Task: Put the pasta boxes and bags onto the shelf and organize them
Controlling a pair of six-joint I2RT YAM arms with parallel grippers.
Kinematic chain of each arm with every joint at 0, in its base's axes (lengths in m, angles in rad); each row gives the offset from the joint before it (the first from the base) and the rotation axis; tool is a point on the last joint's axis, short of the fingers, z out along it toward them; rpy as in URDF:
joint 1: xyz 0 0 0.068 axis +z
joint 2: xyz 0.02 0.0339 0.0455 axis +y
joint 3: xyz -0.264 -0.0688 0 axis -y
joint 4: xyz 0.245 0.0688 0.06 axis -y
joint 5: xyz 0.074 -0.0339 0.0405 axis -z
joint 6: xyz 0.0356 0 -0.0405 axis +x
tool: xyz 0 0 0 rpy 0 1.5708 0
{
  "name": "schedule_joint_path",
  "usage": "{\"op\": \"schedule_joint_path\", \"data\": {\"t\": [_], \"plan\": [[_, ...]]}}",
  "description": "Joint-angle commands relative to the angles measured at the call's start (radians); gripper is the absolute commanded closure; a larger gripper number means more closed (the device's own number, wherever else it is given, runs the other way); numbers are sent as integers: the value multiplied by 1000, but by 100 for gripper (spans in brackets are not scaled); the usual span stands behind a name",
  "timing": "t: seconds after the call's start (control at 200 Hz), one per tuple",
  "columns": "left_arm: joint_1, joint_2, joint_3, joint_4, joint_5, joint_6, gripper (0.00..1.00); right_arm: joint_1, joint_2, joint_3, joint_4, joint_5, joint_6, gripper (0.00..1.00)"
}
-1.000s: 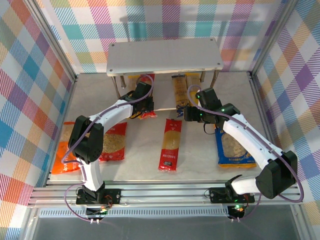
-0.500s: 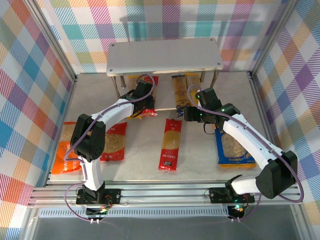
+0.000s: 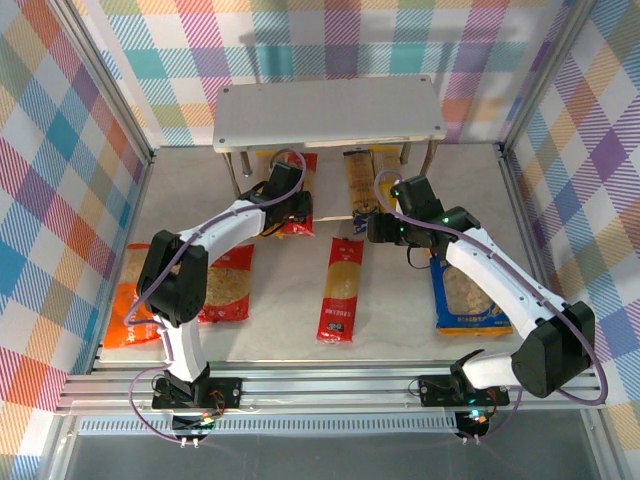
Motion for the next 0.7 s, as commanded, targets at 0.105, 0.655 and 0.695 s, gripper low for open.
{"op": "schedule_joint_path", "data": {"t": [0.105, 0.655, 0.695], "plan": [[6, -176, -74, 80, -17, 36, 46, 47, 4, 0, -42, -11, 18, 24], [-192, -714, -495, -61, -169, 51, 47, 416, 152, -174, -12, -105, 367, 22], [-192, -741, -515, -78, -178, 43, 47, 433, 177, -172, -7, -110, 379, 21]]}}
